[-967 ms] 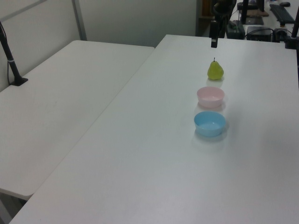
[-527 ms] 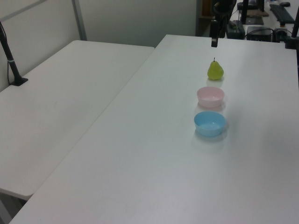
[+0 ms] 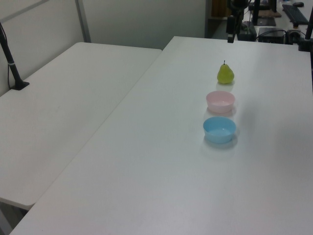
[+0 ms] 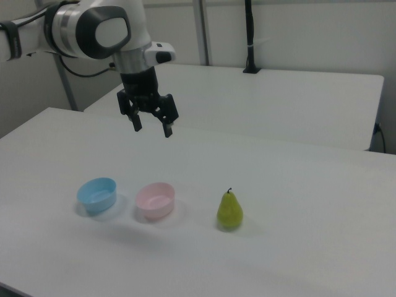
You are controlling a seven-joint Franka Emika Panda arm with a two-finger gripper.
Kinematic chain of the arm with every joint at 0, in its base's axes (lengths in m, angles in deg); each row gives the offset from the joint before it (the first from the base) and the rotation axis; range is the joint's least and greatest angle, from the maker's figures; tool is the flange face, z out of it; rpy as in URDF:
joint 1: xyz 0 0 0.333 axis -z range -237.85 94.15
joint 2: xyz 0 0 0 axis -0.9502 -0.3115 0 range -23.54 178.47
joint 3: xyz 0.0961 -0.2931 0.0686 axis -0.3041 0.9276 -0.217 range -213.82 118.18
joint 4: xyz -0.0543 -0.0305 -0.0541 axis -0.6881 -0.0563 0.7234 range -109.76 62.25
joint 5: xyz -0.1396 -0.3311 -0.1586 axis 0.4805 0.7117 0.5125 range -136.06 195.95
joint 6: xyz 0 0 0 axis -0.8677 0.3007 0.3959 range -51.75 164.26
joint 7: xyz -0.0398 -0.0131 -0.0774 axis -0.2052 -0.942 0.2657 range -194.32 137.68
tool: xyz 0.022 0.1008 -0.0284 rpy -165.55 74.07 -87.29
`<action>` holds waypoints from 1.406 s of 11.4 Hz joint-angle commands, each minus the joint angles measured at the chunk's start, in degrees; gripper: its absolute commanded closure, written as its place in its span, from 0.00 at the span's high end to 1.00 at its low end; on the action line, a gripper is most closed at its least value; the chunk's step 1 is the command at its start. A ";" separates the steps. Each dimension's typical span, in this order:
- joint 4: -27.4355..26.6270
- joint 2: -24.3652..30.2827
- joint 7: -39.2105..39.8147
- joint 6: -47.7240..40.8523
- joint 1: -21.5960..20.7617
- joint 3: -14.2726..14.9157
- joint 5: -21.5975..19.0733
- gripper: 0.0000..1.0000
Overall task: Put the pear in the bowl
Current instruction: 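Move the gripper over the green pear and lower it around the pear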
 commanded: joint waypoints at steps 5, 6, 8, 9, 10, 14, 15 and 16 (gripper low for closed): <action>-0.26 -7.40 10.79 9.39 7.69 -0.11 -0.48 1.00; -0.26 -8.90 12.10 10.63 8.22 -0.11 -0.39 1.00; -0.35 -11.97 13.87 13.88 9.28 0.15 0.04 1.00; -0.35 -13.90 13.96 15.89 9.37 0.15 1.27 1.00; -0.35 -15.75 13.96 17.91 9.37 0.15 2.84 1.00; -0.35 -21.91 13.78 24.43 10.86 0.15 4.26 1.00; -0.52 -22.88 13.61 24.70 10.86 0.15 4.87 1.00; -0.61 -23.15 13.61 24.70 10.86 0.15 5.58 1.00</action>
